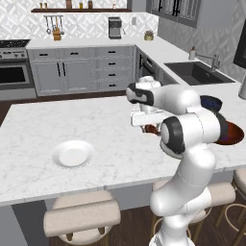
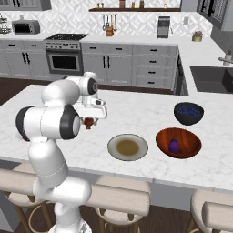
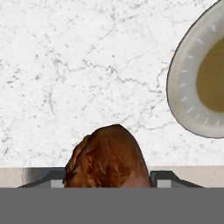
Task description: Pick the chicken drumstick and eggplant from their plates and place them in the bowl. Then put the bowl in the fridge.
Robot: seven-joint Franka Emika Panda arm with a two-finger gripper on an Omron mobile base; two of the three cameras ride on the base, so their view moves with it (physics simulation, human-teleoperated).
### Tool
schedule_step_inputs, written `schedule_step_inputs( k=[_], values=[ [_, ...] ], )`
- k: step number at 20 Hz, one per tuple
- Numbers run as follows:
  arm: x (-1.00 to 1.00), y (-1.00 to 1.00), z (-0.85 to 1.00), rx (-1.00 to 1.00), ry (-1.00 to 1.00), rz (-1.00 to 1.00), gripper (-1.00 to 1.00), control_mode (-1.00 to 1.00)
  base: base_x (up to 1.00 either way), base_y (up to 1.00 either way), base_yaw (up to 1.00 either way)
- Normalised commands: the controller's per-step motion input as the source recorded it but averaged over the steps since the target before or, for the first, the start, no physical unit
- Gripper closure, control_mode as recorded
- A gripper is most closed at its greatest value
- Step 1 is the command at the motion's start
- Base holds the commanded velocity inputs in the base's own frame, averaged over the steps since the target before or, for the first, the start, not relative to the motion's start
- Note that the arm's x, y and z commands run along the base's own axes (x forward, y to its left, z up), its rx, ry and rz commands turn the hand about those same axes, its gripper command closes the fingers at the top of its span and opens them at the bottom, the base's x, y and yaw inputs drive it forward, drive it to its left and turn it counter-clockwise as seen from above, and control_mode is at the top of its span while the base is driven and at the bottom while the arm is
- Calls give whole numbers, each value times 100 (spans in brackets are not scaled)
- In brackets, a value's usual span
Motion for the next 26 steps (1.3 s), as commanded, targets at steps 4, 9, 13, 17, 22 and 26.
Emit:
schedule_step_inputs(
  k=[4, 9, 13, 17, 22, 26],
  values=[
    [0, -100, 18, 1, 11, -5, 100, -100, 0, 0, 0],
    [0, -100, 14, 2, 13, -5, 100, -100, 0, 0, 0],
    [0, -100, 6, 3, 12, -5, 100, -100, 0, 0, 0],
    [-22, -91, -2, 1, 1, -2, 100, -100, 0, 0, 0],
    [-40, -56, -14, -1, -15, 0, 100, -100, 0, 0, 0],
    [-13, -28, -8, -8, -35, 0, 100, -100, 0, 0, 0]
  ],
)
